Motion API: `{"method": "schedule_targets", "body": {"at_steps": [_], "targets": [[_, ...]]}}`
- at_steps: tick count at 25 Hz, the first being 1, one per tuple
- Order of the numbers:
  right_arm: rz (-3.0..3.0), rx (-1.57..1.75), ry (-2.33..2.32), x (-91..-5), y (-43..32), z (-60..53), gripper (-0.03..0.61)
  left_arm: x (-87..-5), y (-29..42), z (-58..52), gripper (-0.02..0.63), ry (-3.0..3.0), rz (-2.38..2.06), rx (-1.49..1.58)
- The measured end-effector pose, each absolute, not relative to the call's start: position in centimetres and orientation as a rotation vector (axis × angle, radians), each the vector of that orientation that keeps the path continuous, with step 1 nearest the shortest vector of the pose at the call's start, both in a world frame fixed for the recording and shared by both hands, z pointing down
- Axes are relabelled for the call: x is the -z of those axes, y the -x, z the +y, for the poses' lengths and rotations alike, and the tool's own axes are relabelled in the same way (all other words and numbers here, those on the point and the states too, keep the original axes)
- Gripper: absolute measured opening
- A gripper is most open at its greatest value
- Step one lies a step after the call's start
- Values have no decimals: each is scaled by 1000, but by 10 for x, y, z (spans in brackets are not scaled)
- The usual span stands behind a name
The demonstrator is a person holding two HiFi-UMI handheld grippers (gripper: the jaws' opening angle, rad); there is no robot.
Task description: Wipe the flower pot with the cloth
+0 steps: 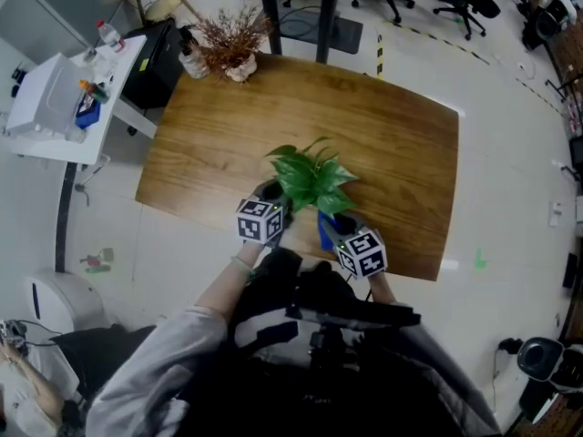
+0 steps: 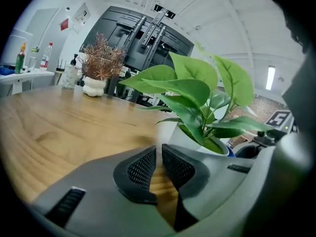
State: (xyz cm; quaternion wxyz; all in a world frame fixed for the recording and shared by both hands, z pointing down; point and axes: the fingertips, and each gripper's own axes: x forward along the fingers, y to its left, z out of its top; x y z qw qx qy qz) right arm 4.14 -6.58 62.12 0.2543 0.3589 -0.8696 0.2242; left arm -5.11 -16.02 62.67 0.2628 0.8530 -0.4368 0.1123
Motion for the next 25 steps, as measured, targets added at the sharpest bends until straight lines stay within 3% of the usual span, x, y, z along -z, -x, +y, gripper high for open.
{"method": "schedule_targets", "body": {"at_steps": [11, 25], "targets": [[-2319, -552, -1094, -607, -86, -102, 89, -628, 57, -133, 34, -2309, -1145, -307], [-2326, -479, -947, -617, -59, -100, 89, -628, 50, -133, 23, -2268, -1163, -263]]}}
